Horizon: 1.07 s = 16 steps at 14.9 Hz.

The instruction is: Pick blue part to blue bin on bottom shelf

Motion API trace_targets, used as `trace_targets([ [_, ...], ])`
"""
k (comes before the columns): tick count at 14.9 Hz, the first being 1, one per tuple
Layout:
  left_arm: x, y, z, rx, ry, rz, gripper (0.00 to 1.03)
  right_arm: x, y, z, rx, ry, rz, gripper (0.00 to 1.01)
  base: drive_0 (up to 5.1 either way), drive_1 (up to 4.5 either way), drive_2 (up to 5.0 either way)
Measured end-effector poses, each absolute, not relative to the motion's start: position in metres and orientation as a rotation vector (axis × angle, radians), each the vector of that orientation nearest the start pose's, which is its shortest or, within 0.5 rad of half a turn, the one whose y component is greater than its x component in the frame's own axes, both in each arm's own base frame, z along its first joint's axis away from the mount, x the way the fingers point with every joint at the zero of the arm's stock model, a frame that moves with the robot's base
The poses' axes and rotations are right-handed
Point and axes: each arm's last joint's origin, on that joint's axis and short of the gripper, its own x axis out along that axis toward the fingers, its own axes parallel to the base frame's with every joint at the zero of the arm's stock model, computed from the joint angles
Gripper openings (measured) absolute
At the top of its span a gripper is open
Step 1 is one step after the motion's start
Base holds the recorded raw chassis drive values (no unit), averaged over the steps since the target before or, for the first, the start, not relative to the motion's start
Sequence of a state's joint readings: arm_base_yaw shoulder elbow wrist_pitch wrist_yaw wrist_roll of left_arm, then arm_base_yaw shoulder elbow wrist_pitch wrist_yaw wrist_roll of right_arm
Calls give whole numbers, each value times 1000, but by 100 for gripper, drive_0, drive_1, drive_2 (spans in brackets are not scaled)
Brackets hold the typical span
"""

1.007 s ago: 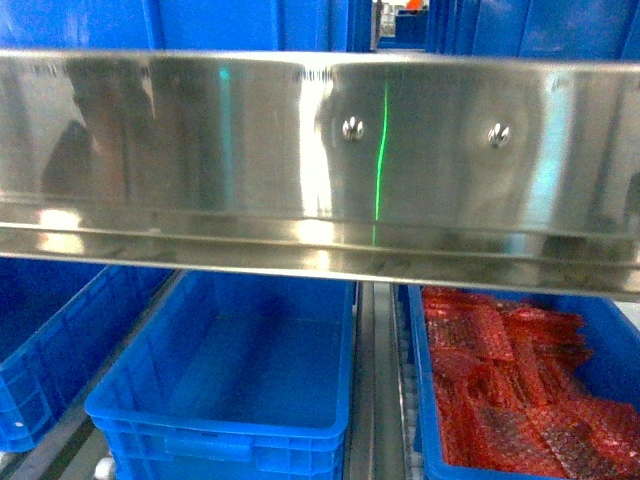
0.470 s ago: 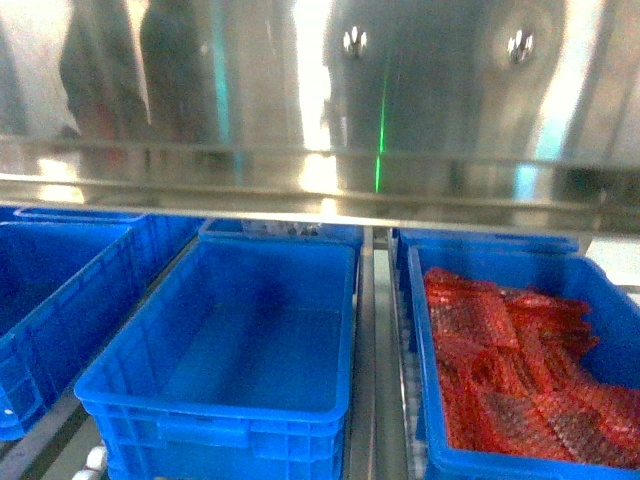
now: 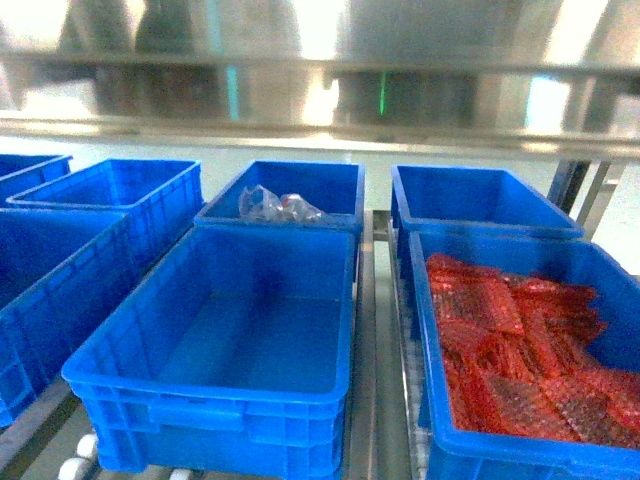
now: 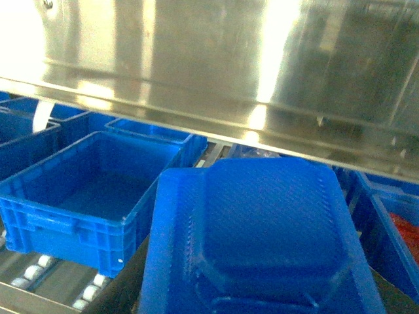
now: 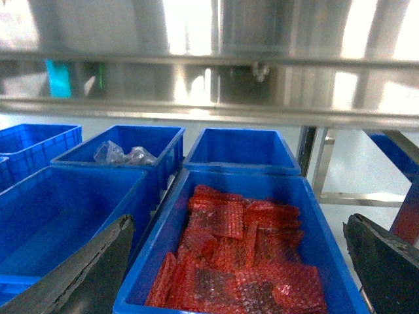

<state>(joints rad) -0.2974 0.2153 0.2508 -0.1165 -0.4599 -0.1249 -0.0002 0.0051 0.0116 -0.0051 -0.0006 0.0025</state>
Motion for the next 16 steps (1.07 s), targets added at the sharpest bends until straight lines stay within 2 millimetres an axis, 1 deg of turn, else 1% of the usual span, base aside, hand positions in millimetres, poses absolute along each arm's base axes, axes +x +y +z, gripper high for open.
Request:
trace_targets([
  [16, 98, -17, 220, -93, 69, 167, 43, 97, 0, 167, 2, -1, 0, 98, 0, 0, 0],
])
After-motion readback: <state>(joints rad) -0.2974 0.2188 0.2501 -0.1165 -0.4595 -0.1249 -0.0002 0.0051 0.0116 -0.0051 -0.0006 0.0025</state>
